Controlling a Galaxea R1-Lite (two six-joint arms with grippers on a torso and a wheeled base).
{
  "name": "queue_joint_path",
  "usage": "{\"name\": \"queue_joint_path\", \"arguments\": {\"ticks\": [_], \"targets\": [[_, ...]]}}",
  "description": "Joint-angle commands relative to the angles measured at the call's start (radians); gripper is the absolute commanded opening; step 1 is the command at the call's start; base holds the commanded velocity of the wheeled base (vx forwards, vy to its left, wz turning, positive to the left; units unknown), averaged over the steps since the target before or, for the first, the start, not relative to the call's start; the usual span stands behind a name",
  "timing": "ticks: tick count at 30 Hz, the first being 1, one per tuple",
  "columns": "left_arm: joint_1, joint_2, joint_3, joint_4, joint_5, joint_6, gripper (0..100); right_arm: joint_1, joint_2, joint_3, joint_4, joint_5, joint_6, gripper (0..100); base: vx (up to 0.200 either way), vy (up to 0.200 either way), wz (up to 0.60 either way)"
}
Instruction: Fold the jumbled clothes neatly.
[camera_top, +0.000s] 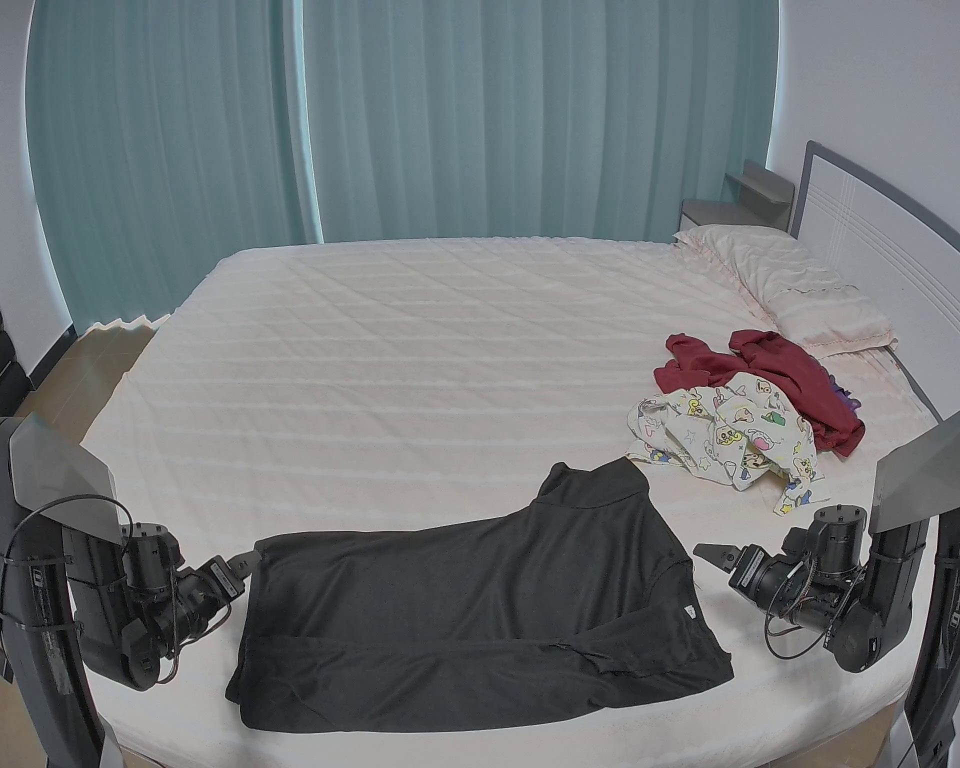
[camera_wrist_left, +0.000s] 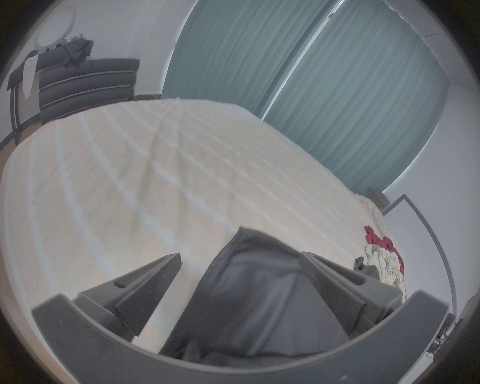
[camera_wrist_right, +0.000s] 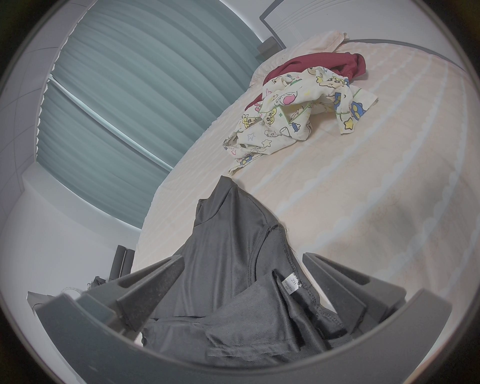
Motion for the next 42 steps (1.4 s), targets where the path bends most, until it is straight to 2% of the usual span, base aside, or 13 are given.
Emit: {"name": "queue_joint_path", "arguments": {"ticks": [1,7,10,13,26,42], "targets": [[-0.023,0.02,-0.107,-0.015,0.038,-0.002,100,0.012,0.001,0.007,-0.01,-0.002,0.0,100,0.0,0.0,0.0],[-0.024,0.073,-0.287,0.062,0.038,0.046,100,0.013,0.002,0.008,-0.01,-0.002,-0.002,100,0.0,0.0,0.0],[-0.026,0.086,-0.386,0.165,0.037,0.046,100,0.013,0.002,0.008,-0.01,-0.002,-0.002,100,0.0,0.0,0.0],[-0.029,0.103,-0.426,0.202,0.037,0.046,100,0.012,0.002,0.008,-0.01,-0.002,-0.002,100,0.0,0.0,0.0],[-0.072,0.155,-0.431,0.202,0.038,0.05,100,0.012,0.013,0.007,-0.01,-0.002,-0.002,100,0.0,0.0,0.0],[-0.072,0.2,-0.434,0.194,0.038,0.05,100,0.012,0.021,0.005,-0.01,-0.004,-0.003,100,0.0,0.0,0.0]]}}
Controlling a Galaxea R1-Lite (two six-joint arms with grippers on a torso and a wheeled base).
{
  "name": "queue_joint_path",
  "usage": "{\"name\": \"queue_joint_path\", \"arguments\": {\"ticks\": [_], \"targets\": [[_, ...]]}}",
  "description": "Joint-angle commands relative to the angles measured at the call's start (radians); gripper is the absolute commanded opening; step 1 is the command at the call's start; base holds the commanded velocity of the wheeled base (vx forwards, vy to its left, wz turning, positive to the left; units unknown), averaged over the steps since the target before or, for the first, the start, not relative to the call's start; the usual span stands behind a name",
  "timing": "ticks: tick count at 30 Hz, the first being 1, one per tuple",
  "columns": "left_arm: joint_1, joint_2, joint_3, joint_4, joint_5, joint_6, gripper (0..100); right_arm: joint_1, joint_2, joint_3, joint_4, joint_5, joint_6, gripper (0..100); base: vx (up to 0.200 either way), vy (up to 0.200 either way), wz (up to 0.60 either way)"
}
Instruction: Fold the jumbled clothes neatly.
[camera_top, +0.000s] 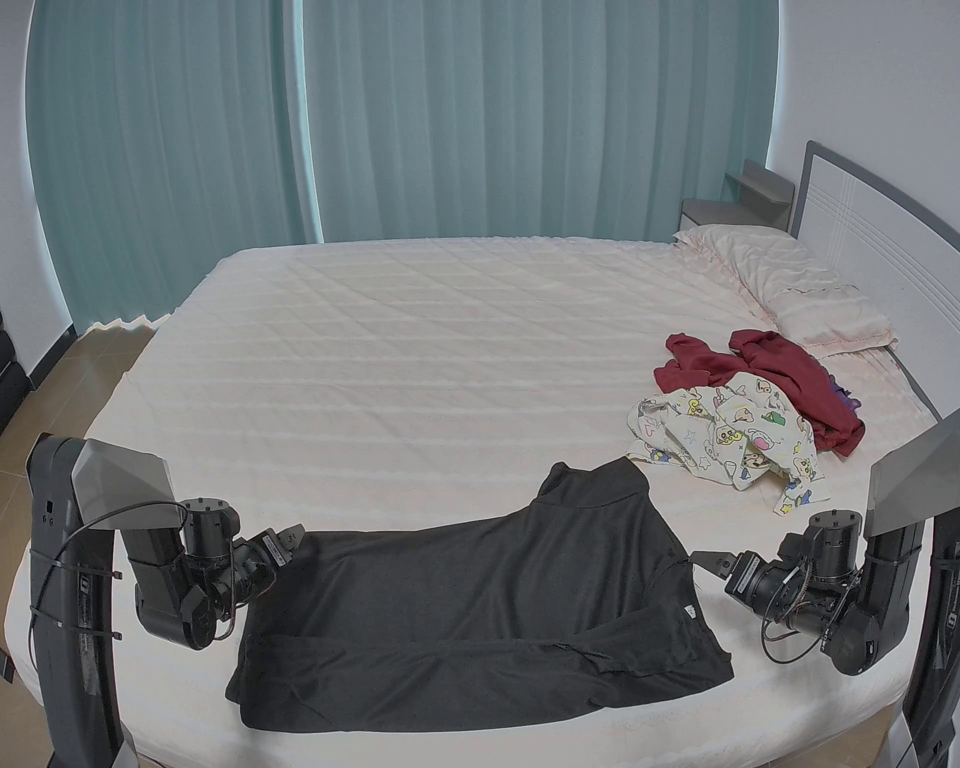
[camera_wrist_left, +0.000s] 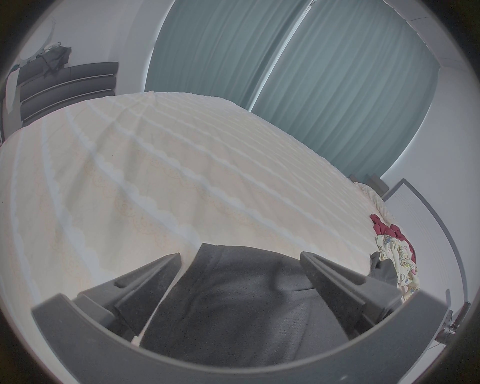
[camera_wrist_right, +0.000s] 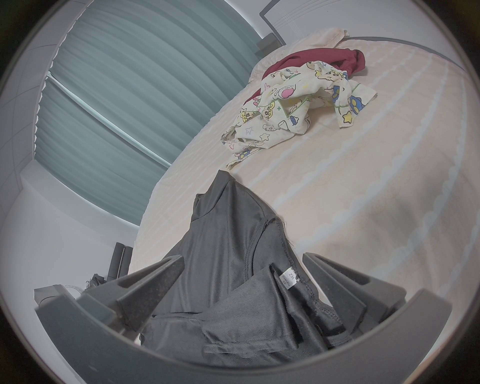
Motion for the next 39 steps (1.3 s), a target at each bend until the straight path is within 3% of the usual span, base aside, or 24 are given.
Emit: {"name": "queue_joint_path", "arguments": {"ticks": [1,4,5,11,18,23,29,34,39], "targets": [[0.002,0.011,-0.003,-0.003,0.0,-0.001,100,0.0,0.002,0.0,-0.01,0.002,0.0,100,0.0,0.0,0.0],[0.003,0.011,-0.005,-0.003,0.002,-0.001,100,0.002,0.007,0.0,-0.01,0.0,0.0,100,0.0,0.0,0.0],[0.003,0.013,-0.008,-0.003,0.003,-0.002,0,0.002,0.01,-0.001,-0.01,0.0,-0.002,100,0.0,0.0,0.0],[0.01,0.007,-0.023,-0.006,0.06,-0.011,0,0.019,0.012,-0.03,-0.009,0.002,-0.014,100,0.0,0.0,0.0],[0.01,0.004,-0.023,-0.007,0.086,-0.014,0,0.025,0.012,-0.23,0.133,0.006,-0.098,100,0.0,0.0,0.0],[0.01,0.004,-0.017,-0.038,0.126,-0.022,0,0.031,0.084,-0.469,0.283,0.005,-0.147,100,0.0,0.0,0.0],[0.01,-0.002,0.004,-0.09,0.126,-0.04,0,0.039,0.171,-0.639,0.393,0.005,-0.245,100,0.0,0.0,0.0],[0.016,0.001,0.012,-0.09,0.125,-0.065,0,0.028,0.297,-0.827,0.455,0.008,-0.377,100,0.0,0.0,0.0],[0.022,0.001,0.024,-0.092,0.121,-0.076,0,0.029,0.355,-0.937,0.508,0.008,-0.414,100,0.0,0.0,0.0]]}}
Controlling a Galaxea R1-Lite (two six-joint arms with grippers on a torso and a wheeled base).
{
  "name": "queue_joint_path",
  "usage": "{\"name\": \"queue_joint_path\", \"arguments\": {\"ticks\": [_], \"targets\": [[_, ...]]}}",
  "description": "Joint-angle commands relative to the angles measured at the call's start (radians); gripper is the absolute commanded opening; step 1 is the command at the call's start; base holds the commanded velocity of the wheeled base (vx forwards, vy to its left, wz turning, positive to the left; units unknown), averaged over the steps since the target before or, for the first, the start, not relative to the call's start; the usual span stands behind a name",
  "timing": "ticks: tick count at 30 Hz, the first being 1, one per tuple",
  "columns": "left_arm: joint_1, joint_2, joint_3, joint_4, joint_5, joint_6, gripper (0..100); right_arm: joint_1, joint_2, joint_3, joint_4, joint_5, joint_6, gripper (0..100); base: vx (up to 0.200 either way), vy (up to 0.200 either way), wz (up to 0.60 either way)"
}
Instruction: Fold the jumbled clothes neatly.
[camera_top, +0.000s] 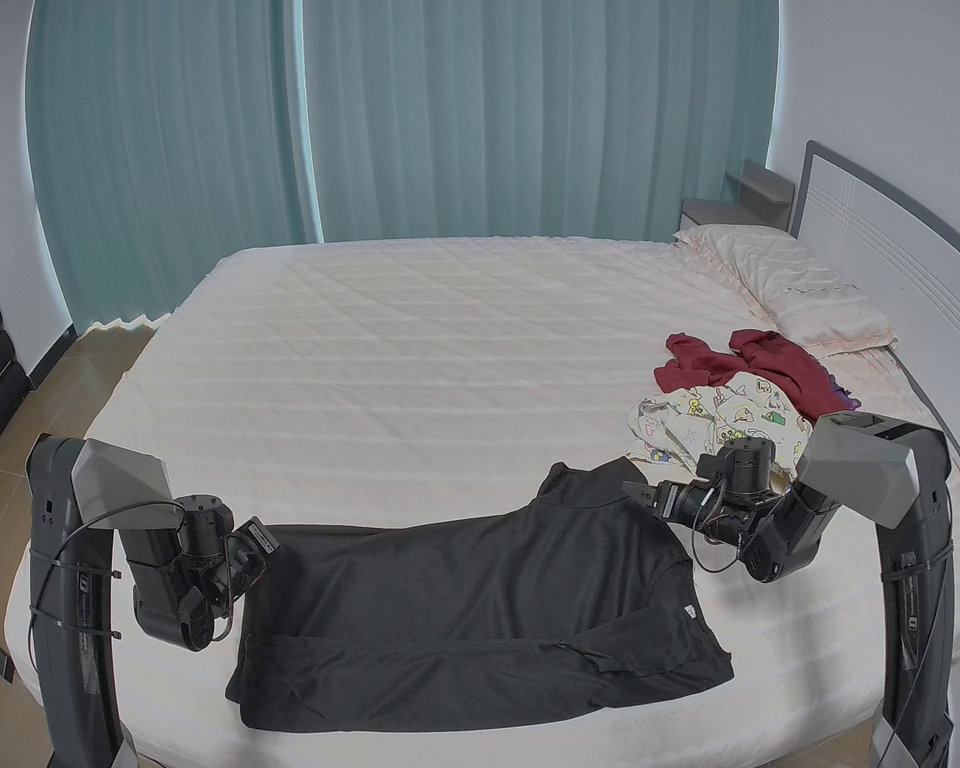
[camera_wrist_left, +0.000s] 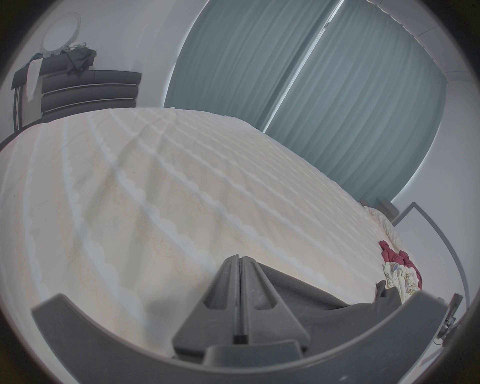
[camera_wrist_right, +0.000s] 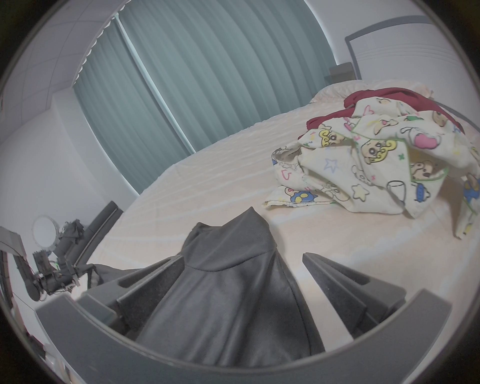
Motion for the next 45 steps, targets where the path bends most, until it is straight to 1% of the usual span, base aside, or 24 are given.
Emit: {"name": "queue_joint_path", "arguments": {"ticks": [1,5,11,12,20,21,26,30,32,34,37,39,41,45], "targets": [[0.01,-0.003,0.017,-0.005,-0.001,-0.013,0,0.003,0.142,-0.156,0.061,-0.001,-0.053,100,0.0,0.0,0.0],[0.01,-0.003,0.02,-0.005,-0.001,-0.013,0,0.017,0.165,-0.232,0.091,-0.007,-0.058,100,0.0,0.0,0.0],[0.01,-0.003,0.02,-0.005,-0.001,-0.014,0,0.025,0.169,-0.26,0.121,-0.007,-0.056,100,0.0,0.0,0.0],[0.008,-0.003,0.02,-0.005,-0.001,-0.014,0,0.026,0.169,-0.258,0.125,-0.009,-0.056,0,0.0,0.0,0.0],[0.01,-0.002,0.019,-0.005,0.001,-0.014,0,0.022,0.152,-0.252,0.099,-0.017,-0.053,0,0.0,0.0,0.0],[0.01,-0.002,0.017,-0.005,0.001,-0.014,0,0.02,0.129,-0.242,0.099,-0.027,-0.053,0,0.0,0.0,0.0],[0.01,-0.002,0.017,-0.005,0.001,-0.013,0,0.02,0.089,-0.205,0.098,-0.029,-0.053,0,0.0,0.0,0.0],[0.018,-0.034,0.014,-0.017,0.005,-0.014,0,0.009,0.04,-0.154,0.045,-0.032,-0.039,0,0.0,0.0,0.0],[0.022,-0.045,0.019,-0.023,0.005,-0.014,0,0.003,0.03,-0.134,0.041,-0.032,-0.033,0,0.0,0.0,0.0],[0.021,-0.048,0.022,-0.028,0.004,-0.013,0,-0.001,0.018,-0.074,0.024,-0.029,-0.038,0,0.0,0.0,0.0],[0.025,-0.048,0.02,-0.028,0.004,-0.013,0,-0.009,0.003,-0.059,-0.007,-0.026,-0.029,0,0.0,0.0,0.0],[0.031,-0.054,0.029,-0.028,-0.001,-0.014,0,-0.018,-0.022,0.001,-0.004,-0.003,-0.039,0,0.0,0.0,0.0],[0.027,-0.052,0.037,-0.028,-0.001,-0.013,0,-0.026,-0.031,-0.004,0.001,0.014,-0.035,0,0.0,0.0,0.0],[0.027,-0.054,0.037,-0.028,-0.002,-0.011,0,-0.031,-0.035,0.004,-0.01,0.014,-0.033,0,0.0,0.0,0.0]]}}
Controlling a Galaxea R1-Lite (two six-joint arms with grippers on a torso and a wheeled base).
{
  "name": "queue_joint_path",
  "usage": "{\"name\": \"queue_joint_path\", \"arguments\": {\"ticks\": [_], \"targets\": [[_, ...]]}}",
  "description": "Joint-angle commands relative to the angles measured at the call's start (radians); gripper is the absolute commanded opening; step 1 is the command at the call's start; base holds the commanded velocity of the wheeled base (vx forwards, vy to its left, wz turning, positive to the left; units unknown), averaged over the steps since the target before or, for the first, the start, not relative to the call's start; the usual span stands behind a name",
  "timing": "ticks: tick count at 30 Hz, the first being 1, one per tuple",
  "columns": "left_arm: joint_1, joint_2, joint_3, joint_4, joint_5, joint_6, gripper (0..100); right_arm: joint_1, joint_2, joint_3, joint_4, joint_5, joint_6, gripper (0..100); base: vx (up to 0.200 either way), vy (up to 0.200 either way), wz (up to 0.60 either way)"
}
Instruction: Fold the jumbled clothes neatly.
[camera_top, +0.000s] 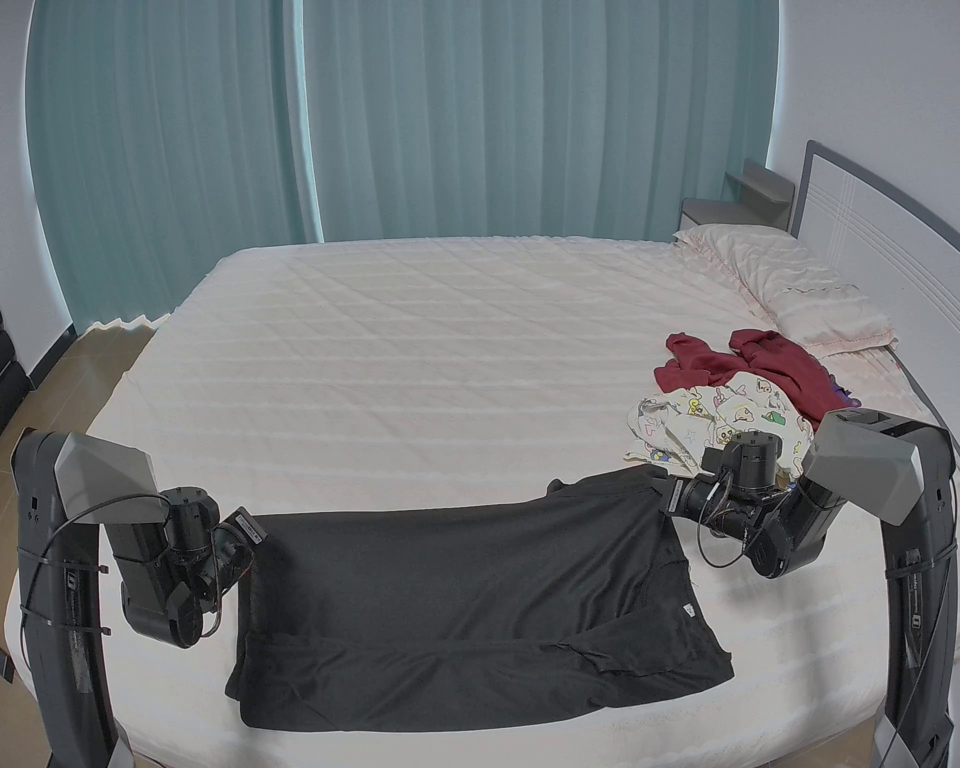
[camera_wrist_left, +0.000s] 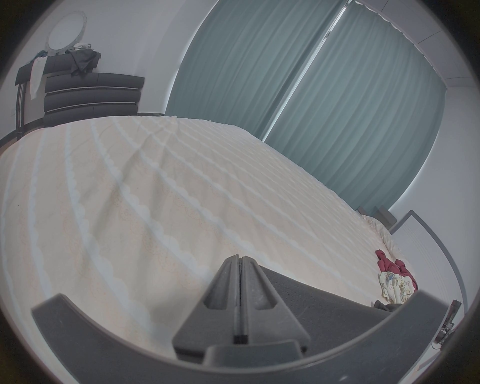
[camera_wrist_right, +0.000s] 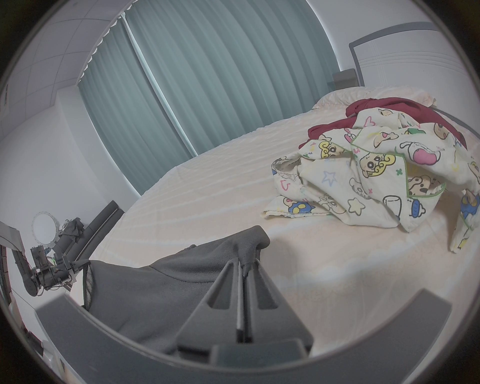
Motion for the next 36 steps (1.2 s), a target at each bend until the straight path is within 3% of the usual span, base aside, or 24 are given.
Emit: {"name": "queue_joint_path", "arguments": {"ticks": [1,11,20,36], "targets": [[0.001,-0.007,0.004,-0.001,0.0,0.001,0,-0.009,-0.038,0.025,-0.001,0.002,0.0,0,0.0,0.0,0.0],[0.0,-0.079,0.044,-0.001,-0.003,0.027,0,-0.016,-0.104,0.103,0.002,0.028,0.004,0,0.0,0.0,0.0],[0.007,-0.092,0.048,-0.001,0.0,0.08,0,-0.004,-0.049,0.08,-0.053,-0.049,-0.006,0,0.0,0.0,0.0],[0.009,-0.101,0.145,-0.002,-0.002,0.176,0,0.017,-0.13,0.257,-0.118,-0.067,-0.006,0,0.0,0.0,0.0]]}}
